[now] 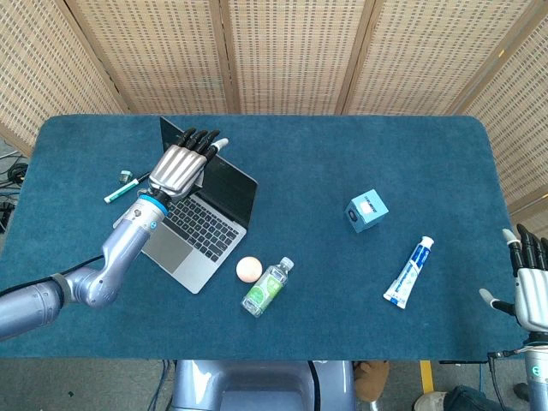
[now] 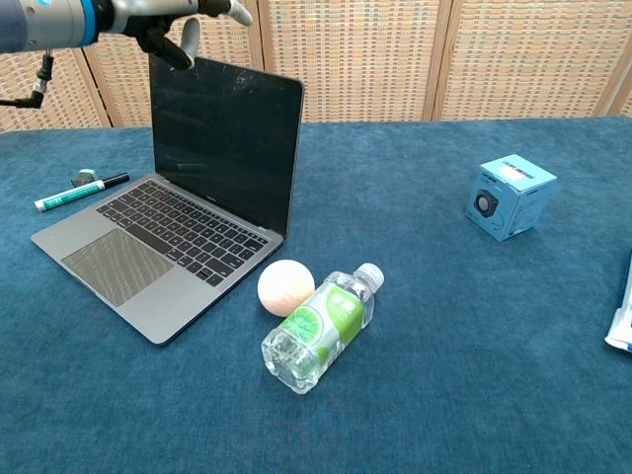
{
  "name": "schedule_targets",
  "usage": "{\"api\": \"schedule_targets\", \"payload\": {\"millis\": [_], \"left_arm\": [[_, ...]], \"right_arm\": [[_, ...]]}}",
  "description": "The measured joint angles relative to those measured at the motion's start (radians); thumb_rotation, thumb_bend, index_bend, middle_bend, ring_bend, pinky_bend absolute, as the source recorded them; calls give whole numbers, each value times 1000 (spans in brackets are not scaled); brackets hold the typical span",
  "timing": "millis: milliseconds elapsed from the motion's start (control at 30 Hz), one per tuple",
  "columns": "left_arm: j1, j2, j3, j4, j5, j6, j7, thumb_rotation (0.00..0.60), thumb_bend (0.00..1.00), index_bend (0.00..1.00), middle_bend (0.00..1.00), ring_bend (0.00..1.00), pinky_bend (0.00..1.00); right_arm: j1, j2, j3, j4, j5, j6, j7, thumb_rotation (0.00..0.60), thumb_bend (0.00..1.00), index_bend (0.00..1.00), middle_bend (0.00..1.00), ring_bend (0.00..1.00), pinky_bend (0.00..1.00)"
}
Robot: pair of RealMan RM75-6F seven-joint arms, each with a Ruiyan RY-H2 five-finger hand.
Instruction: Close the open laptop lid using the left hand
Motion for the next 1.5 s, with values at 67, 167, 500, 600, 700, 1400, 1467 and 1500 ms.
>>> {"api": "schedule_targets", "payload": {"millis": [67,167,500,600,700,1400,1467,1500], "left_arm": [[-14,-15,9,25,-9,-9,-1,600,1000,72,0,0,0],[-35,-39,21,59,-21,-23,-5,600,1000,87,0,0,0],[-82,-89,51,142,-53,-45,-7,600,1000,161,6,12,0],[-89,-92,58,149,-60,-44,1,600,1000,183,48,76,7],[-96,-95,67,150,-69,-41,12,600,1000,225,100,125,62],[-81,30,91,-13,-127,0,24,600,1000,323,349,345,296],[-78,56,97,-46,-135,0,27,600,1000,323,358,352,296],[-76,73,102,-70,-141,2,31,600,1000,323,362,355,296]], "right_arm": [[1,-1,0,2,2,-2,-1,600,0,0,0,0,0],[1,-2,1,4,6,-5,0,600,0,0,0,0,0],[3,0,7,9,19,-13,10,600,0,0,0,0,0],[4,0,8,11,23,-15,12,600,0,0,0,0,0],[4,1,10,12,26,-17,16,600,0,0,0,0,0],[1,2,2,8,12,-10,18,600,0,0,0,0,0],[1,2,1,7,10,-9,18,600,0,0,0,0,0],[1,2,0,6,8,-8,16,600,0,0,0,0,0]]}}
